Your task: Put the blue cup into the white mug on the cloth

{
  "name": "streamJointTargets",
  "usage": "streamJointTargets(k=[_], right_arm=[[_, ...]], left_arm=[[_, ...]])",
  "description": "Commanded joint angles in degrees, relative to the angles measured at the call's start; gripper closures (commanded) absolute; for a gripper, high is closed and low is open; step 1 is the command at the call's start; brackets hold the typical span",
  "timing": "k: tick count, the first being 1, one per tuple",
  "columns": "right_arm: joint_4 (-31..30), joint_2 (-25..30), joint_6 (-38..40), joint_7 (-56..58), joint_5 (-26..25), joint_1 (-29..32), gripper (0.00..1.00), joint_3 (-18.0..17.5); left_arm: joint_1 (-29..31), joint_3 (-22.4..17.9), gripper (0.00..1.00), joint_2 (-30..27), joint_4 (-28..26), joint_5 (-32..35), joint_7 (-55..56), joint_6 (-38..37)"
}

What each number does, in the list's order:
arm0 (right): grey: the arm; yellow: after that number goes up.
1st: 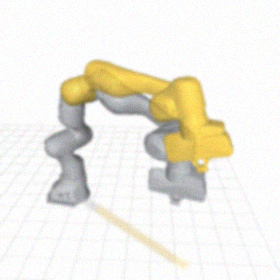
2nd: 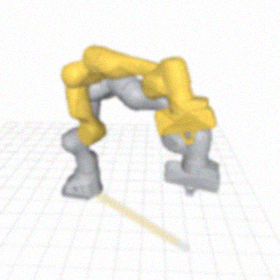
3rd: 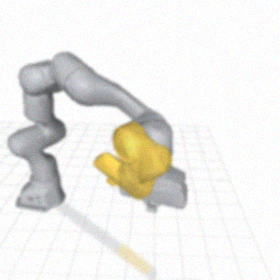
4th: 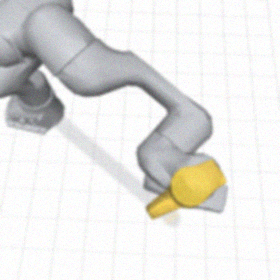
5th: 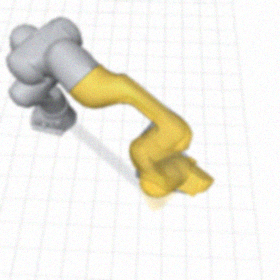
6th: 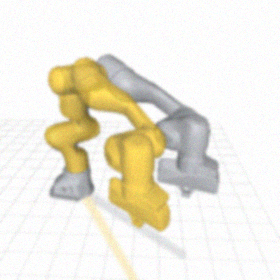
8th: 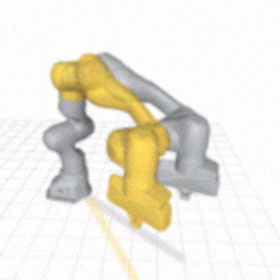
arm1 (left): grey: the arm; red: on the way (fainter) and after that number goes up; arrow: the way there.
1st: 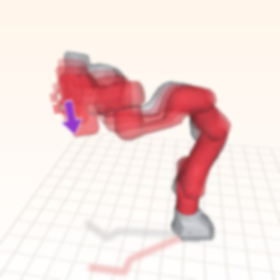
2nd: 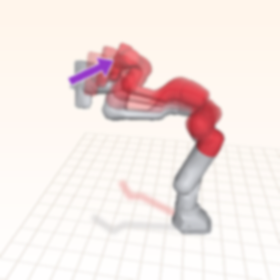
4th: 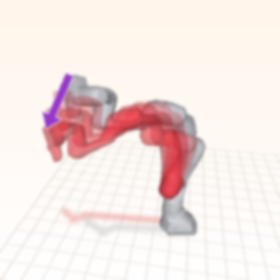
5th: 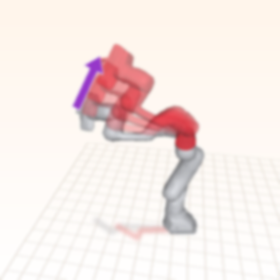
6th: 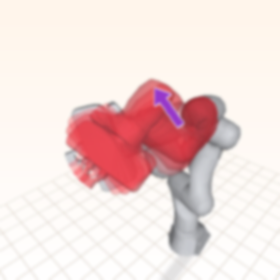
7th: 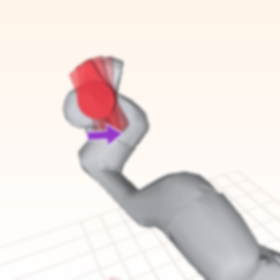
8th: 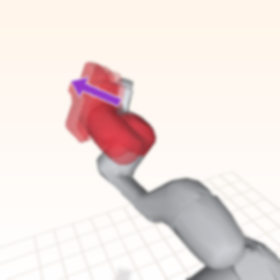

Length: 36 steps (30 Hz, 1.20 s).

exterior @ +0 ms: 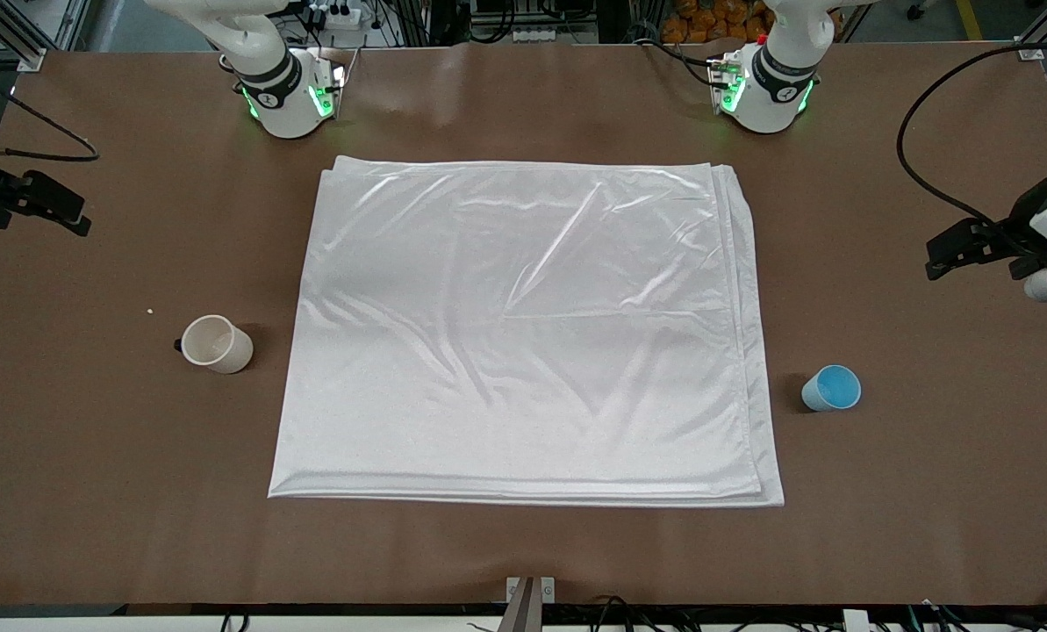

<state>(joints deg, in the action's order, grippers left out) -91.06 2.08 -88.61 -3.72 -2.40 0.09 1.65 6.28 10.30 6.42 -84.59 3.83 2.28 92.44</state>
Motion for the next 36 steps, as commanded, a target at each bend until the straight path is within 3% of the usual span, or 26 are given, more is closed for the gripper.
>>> streamJointTargets(k=[1,24,36], right_arm=[[0.9,-0.3,0.7,-0.1,0.8,-0.4,0.0,0.5],[0.1,-0.3,-0.6,-0.3,0.8,-1.0,0.0,0.5],[-4.9,-0.4,-5.7,0.2,0.7,-0.3,0.0,0.8]], left_arm=[[0.3,0.1,0.0,-0.4,0.0,-1.0,-1.3,-0.2],[2.0,0.0,0.0,2.6,-0.2,-3.2,-1.4,1.6],[4.5,-0.1,0.0,5.4,-7.1,-2.4,-1.5,11.6]])
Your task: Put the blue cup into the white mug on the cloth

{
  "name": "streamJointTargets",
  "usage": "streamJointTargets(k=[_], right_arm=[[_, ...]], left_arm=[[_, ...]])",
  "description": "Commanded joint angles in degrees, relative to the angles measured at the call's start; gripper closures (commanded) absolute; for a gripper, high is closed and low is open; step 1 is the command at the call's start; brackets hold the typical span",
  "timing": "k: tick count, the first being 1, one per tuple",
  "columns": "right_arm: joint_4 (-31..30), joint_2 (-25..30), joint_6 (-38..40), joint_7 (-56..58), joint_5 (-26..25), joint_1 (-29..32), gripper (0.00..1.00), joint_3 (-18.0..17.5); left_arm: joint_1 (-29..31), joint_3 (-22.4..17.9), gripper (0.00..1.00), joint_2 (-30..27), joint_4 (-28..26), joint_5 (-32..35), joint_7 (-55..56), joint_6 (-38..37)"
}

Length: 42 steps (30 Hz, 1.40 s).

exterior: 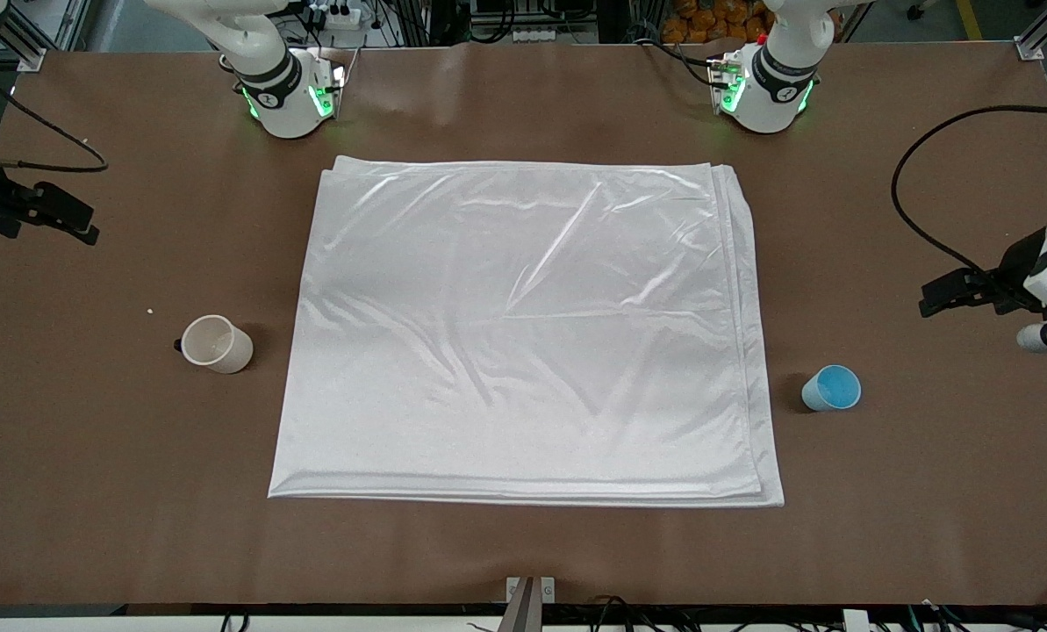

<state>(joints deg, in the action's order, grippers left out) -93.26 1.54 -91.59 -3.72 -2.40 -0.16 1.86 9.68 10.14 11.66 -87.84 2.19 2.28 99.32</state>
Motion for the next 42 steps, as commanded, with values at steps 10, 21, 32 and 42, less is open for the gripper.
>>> streamJointTargets(k=[10,21,32,42], right_arm=[[-10.2,0.3,-9.7,4.0,0.5,2.2,0.0,0.7],[-16.7,-0.3,-17.9,10.0,0.5,4.0,0.0,0.7],[-19.8,-3.0,-20.7,22.3,0.1,4.0,0.0,0.7],[-19.8,-7.7,-26.1,36.9,-0.1,4.5,0.0,0.7]], left_arm=[[2.0,0.0,0.0,1.6,-15.9,-0.3,-1.4,22.2],[2.5,0.0,0.0,5.4,-24.5,-0.1,-1.3,36.9],[3.7,0.1,0.0,11.7,-24.4,2.9,-1.4,45.3],[3.2,0.1,0.0,14.6,-23.7,2.8,-1.4,46.6]])
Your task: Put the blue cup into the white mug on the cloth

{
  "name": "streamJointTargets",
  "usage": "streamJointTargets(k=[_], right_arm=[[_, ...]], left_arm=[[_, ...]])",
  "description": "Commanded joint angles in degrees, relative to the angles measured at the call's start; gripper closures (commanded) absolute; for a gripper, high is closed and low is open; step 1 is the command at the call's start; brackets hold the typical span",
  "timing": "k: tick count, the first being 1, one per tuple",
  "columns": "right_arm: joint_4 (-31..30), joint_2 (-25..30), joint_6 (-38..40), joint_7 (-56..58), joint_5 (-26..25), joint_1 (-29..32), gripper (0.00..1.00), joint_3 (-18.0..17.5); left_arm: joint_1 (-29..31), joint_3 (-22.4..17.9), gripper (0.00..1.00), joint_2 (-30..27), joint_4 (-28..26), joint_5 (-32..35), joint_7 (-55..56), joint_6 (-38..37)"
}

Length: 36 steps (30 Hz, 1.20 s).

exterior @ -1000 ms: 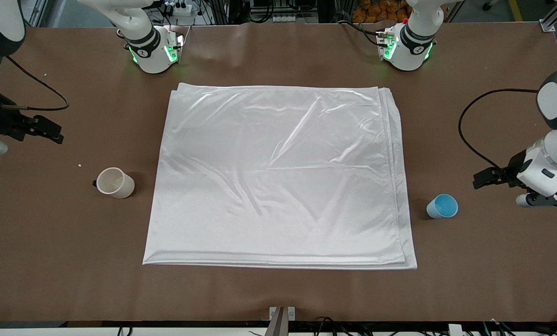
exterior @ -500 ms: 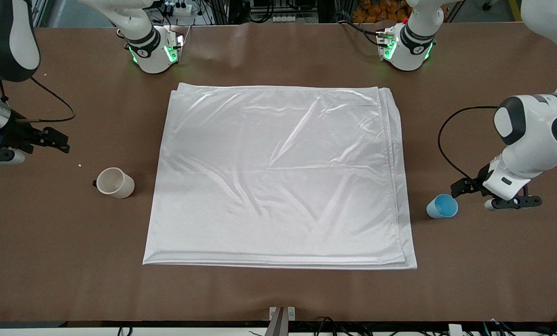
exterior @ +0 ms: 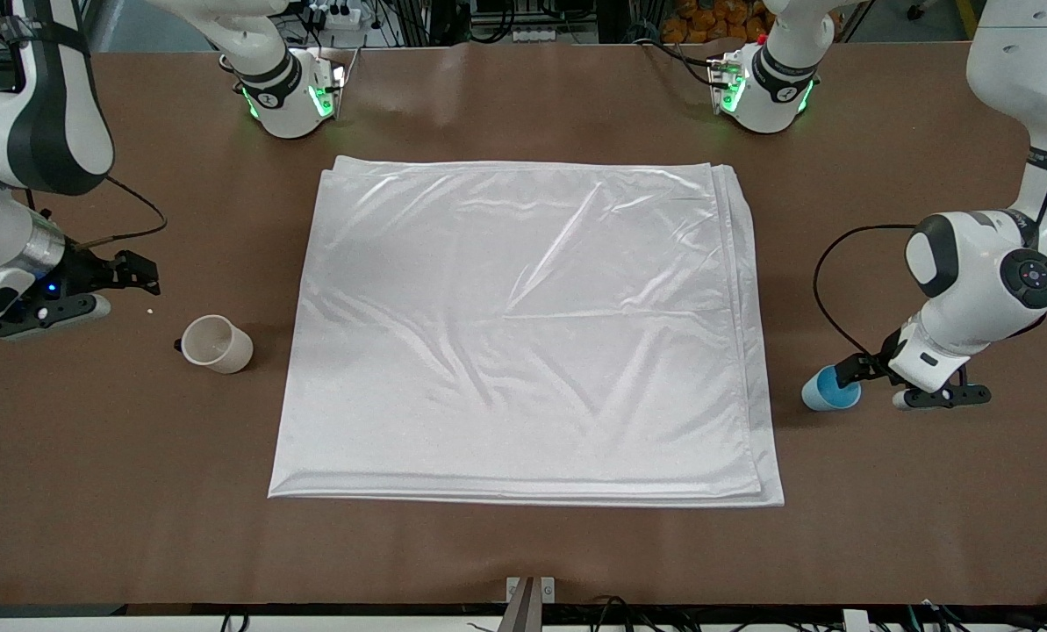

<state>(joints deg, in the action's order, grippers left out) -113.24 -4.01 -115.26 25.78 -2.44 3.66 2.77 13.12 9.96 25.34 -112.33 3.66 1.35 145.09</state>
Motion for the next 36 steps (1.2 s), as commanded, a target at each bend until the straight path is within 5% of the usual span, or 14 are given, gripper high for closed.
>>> streamJointTargets(k=[1,15,23,26,36], right_arm=[[0.2,-2.6,-2.6,8.7,0.0,0.6,0.0,-0.2],[0.3,-6.7,-7.2,22.1,-1.0,0.7,0.0,-0.2],[0.3,-10.8,-13.4,38.8,-0.8,2.1,0.0,-0.2],[0.5,-12.2,-15.1,42.8,-0.9,2.8,0.0,-0.2],[0.7,-17.3,-19.7,59.0,-0.8,3.6,0.0,-0.3]], left_arm=[[-0.3,0.2,0.0,1.3,0.8,1.3,-0.5,1.0],[0.2,0.3,0.02,4.5,1.9,1.3,-0.3,2.3],[0.0,0.3,0.64,5.3,2.1,1.0,-0.4,2.9],[0.1,0.3,0.99,5.8,2.0,1.2,-0.5,3.7],[-0.6,0.4,1.0,5.8,2.4,1.5,-0.6,3.8]])
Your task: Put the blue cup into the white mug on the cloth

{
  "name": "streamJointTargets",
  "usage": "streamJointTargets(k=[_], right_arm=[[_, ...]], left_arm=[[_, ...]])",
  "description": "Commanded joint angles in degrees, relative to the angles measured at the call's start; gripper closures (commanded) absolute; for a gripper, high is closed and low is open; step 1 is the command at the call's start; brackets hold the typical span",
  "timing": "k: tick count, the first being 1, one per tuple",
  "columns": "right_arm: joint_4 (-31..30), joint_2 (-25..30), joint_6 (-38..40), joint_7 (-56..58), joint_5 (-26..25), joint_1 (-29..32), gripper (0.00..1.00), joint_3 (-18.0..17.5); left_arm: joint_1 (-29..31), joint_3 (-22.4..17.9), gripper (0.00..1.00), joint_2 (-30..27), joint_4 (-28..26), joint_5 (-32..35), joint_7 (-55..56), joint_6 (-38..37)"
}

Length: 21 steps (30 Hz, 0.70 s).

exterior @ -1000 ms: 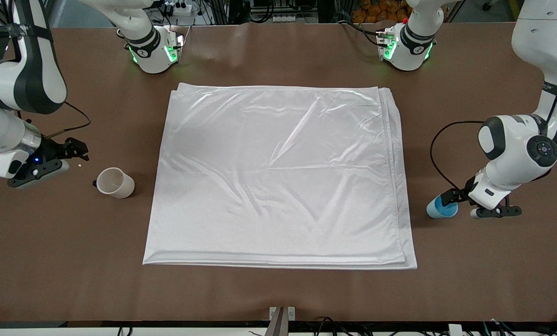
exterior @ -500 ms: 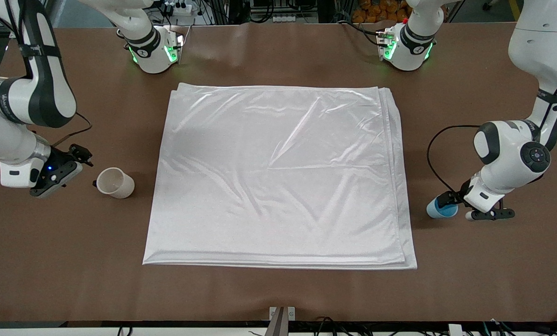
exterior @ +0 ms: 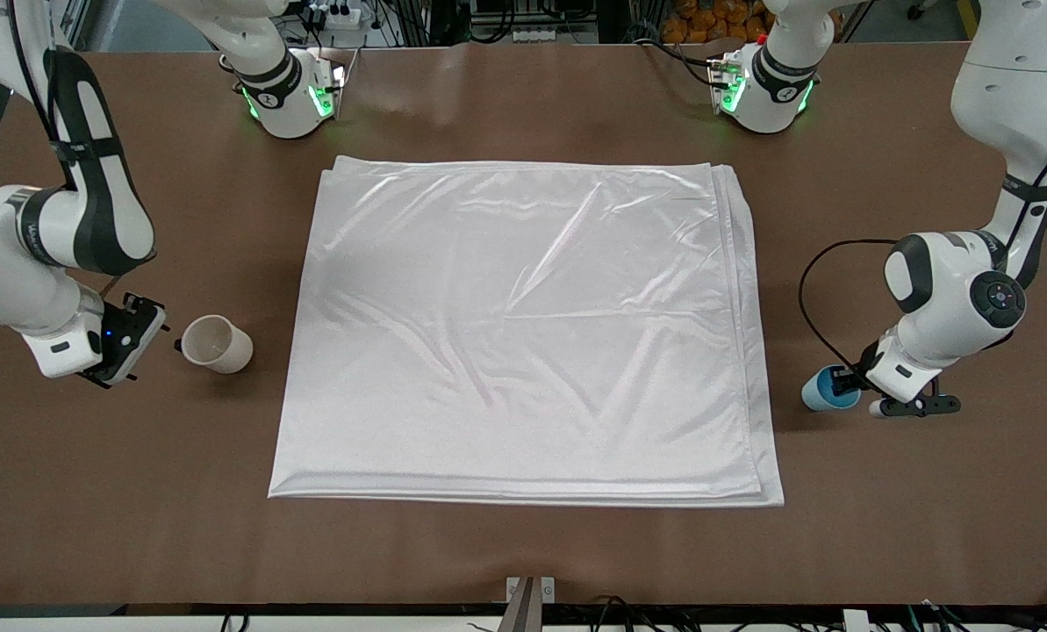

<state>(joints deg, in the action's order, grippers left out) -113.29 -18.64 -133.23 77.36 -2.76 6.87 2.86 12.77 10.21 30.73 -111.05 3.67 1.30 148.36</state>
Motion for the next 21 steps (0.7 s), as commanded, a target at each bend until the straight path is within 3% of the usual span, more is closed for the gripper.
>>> streamJointTargets(k=[1,21], right_arm=[[0.9,-3.0,-1.7,8.8,-0.5,0.5,0.0,-0.4],[0.4,-6.5,-1.7,20.1,-0.6,2.5,0.0,-0.3]], left_arm=[[-0.2,0.2,1.0,0.4,1.2,1.5,-0.5,0.4],[0.0,1.0,1.0,-4.4,3.1,1.3,-10.8,-1.1]])
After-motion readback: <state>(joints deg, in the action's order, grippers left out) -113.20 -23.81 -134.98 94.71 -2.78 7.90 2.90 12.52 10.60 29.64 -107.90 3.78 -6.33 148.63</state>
